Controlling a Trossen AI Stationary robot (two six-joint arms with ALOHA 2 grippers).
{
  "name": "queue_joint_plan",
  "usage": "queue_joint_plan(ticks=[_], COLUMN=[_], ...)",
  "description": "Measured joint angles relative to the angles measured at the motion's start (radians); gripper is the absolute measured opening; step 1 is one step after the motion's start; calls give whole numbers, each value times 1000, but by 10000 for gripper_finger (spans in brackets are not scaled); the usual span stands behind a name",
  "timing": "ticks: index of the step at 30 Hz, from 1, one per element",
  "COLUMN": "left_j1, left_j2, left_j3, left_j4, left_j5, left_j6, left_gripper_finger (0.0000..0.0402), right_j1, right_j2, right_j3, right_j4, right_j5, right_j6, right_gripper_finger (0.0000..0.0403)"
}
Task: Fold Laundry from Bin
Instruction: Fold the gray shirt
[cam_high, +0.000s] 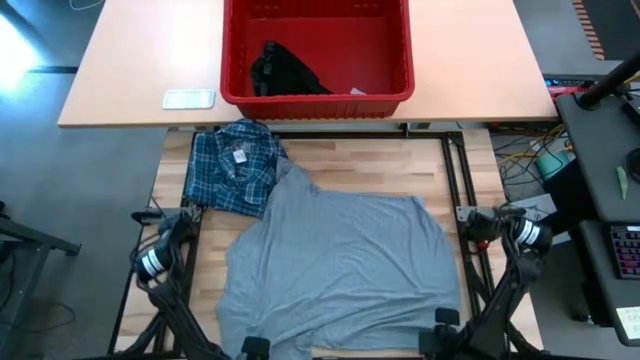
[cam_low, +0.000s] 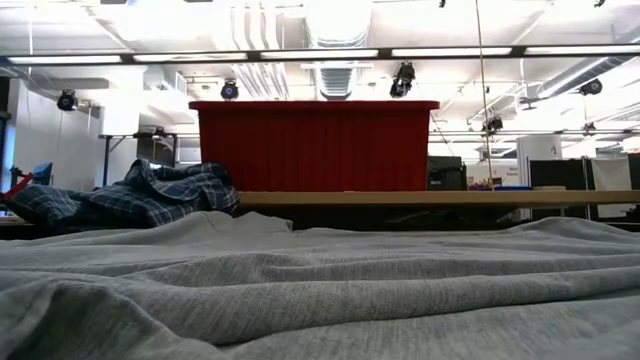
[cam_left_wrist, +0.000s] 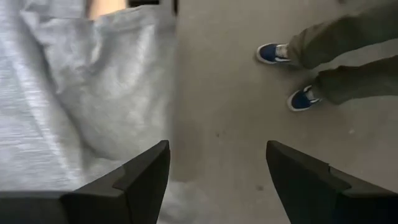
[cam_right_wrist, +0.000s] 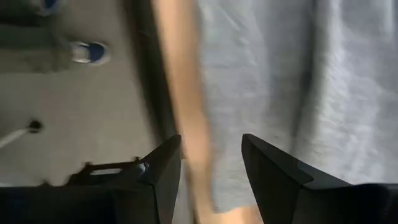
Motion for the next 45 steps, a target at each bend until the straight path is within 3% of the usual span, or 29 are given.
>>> queue_joint_plan(ticks=[6,11,16,20,24,28,37,42,45], left_j1=[-26,-77,-135,-161,-161,-159,-146,-114,-102], left_j2=[45,37,40,42,42,42,44,45,45], left_j3=[80,117,128,104,32,-25,-97,-78,-67], left_j4=[-91,-189,-190,-267,-232,-198,-11,-78,-110], left_j5=[2,7,47,20,28,19,-4,-8,-11], left_j6=[-59,-111,-6,80,210,244,277,212,177], left_gripper_finger=[246,246,246,246,246,234,131,21,9], right_j1=[19,16,17,17,17,17,17,17,17], right_j2=[30,57,52,43,41,40,39,25,1], right_j3=[-12,-10,-10,-13,-14,-13,-9,-9,-8], right_j4=[-15,-13,-16,-51,-55,-55,-55,-55,-57], right_j5=[-40,-39,-38,-39,-54,-57,-64,-87,-90], right_j6=[21,-2,0,47,80,111,124,119,112], right_gripper_finger=[150,103,21,12,9,9,9,9,9])
